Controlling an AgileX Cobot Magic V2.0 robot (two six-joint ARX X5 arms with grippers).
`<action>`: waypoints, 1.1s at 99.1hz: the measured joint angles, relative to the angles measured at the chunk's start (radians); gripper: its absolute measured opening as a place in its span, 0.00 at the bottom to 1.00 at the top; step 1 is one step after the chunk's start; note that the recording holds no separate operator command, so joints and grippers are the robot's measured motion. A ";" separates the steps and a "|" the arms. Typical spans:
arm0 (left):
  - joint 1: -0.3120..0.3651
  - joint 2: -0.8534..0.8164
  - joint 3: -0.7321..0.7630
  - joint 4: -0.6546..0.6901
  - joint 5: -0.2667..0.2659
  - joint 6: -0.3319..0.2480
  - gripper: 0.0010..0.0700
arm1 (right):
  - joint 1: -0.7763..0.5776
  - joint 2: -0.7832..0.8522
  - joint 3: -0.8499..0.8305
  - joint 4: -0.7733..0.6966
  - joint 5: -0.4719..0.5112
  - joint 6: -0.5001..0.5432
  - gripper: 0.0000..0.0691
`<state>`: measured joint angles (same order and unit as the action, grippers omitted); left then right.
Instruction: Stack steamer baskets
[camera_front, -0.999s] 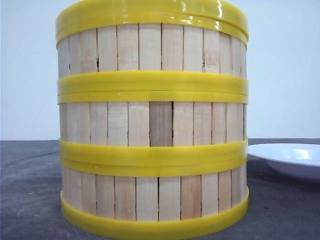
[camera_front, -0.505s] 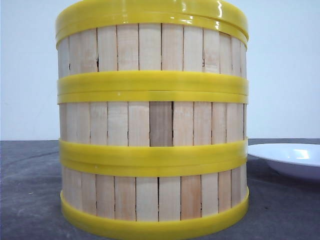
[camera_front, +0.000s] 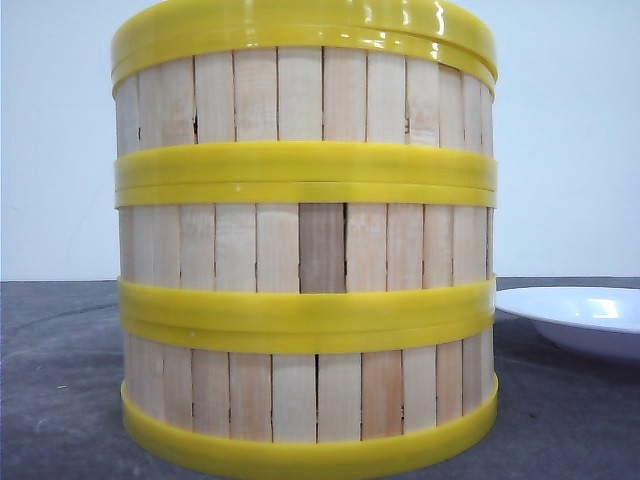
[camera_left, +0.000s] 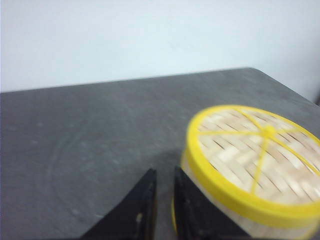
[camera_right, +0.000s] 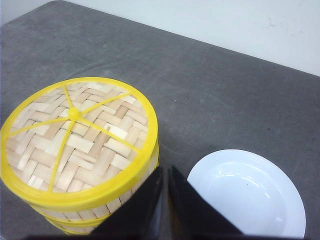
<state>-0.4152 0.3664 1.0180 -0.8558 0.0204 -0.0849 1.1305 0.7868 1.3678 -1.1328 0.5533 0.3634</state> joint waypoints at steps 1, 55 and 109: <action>0.006 0.000 -0.002 0.006 0.000 0.001 0.04 | 0.000 0.000 0.000 0.000 0.000 0.000 0.02; 0.355 -0.174 -0.603 0.542 -0.105 0.011 0.04 | 0.000 0.000 0.000 0.000 0.000 0.000 0.02; 0.396 -0.348 -0.942 0.600 -0.175 0.044 0.04 | 0.000 0.000 0.000 0.000 0.000 0.000 0.02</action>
<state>-0.0196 0.0181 0.0757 -0.2562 -0.1547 -0.0406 1.1305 0.7868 1.3678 -1.1328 0.5529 0.3634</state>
